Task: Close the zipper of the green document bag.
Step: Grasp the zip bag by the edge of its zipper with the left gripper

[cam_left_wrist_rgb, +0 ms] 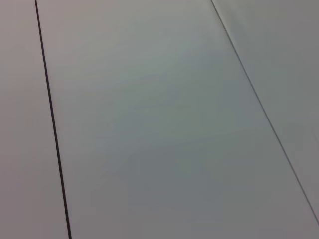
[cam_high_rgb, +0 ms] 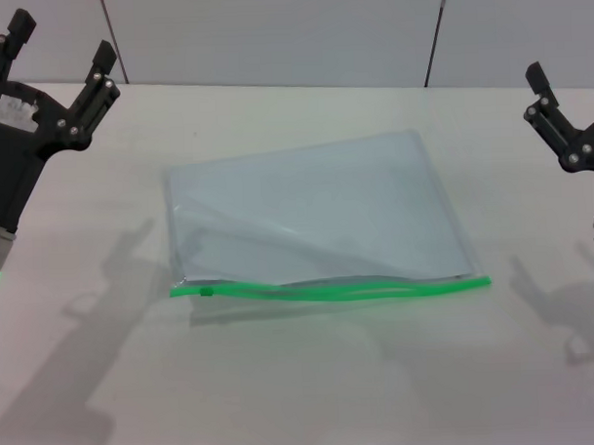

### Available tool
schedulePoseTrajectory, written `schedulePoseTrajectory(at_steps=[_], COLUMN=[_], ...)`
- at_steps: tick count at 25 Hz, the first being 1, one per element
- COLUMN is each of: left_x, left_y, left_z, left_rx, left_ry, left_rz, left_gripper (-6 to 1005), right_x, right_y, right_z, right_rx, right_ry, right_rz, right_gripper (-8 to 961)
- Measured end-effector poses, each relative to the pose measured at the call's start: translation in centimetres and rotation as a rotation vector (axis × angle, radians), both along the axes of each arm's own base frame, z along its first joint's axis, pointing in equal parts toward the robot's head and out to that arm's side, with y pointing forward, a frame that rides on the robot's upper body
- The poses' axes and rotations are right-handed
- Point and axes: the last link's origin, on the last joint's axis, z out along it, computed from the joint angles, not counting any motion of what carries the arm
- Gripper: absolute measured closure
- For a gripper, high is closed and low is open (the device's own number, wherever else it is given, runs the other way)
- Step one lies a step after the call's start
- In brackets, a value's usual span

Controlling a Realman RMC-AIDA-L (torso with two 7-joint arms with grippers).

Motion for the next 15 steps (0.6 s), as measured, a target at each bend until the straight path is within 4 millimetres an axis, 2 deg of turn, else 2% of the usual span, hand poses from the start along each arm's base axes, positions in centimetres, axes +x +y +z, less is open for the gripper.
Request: schedulePoseTrajectory(at_steps=[15], left_x=[-0.42], left_y=[-0.19], left_z=[-0.30], left_rx=[-0.023], left_ry=[0.047], left_rz=[0.007], left_gripper=[154], right_x=[-0.05], right_y=[0.03], right_z=[-0.01], right_rx=[-0.001], right_ry=[0.000], right_rz=[0.002], right_gripper=[75])
